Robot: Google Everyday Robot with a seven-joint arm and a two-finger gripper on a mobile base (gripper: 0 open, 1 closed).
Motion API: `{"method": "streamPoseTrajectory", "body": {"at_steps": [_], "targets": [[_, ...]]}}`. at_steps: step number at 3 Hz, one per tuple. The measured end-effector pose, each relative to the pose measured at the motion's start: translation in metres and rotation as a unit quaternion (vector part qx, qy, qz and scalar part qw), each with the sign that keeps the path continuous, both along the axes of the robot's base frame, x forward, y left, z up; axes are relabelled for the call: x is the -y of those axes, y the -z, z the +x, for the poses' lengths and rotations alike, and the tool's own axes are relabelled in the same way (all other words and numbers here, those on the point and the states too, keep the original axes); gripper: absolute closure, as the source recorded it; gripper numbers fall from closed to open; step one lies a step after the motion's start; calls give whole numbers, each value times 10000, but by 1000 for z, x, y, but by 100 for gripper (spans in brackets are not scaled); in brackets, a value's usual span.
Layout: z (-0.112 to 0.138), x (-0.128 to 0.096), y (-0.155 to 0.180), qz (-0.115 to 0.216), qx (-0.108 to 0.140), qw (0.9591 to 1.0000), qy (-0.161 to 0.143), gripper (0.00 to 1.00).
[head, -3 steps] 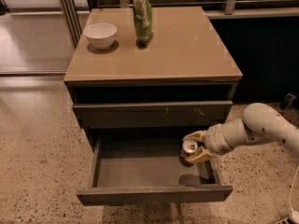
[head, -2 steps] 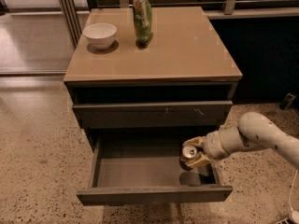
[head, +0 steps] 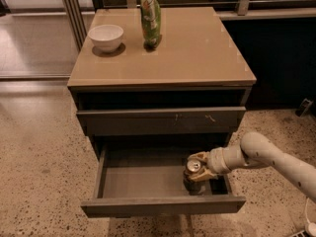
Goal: Place orange can into middle drawer
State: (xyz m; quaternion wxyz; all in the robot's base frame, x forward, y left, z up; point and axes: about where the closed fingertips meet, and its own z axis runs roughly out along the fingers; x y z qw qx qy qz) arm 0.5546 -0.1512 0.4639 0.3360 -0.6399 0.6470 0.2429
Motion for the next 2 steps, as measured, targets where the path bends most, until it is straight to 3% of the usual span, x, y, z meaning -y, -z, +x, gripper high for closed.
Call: {"method": "streamPoseTrajectory", "body": {"at_steps": [2], "targets": [[12, -11, 37, 118, -151, 9998, 47, 100]]}}
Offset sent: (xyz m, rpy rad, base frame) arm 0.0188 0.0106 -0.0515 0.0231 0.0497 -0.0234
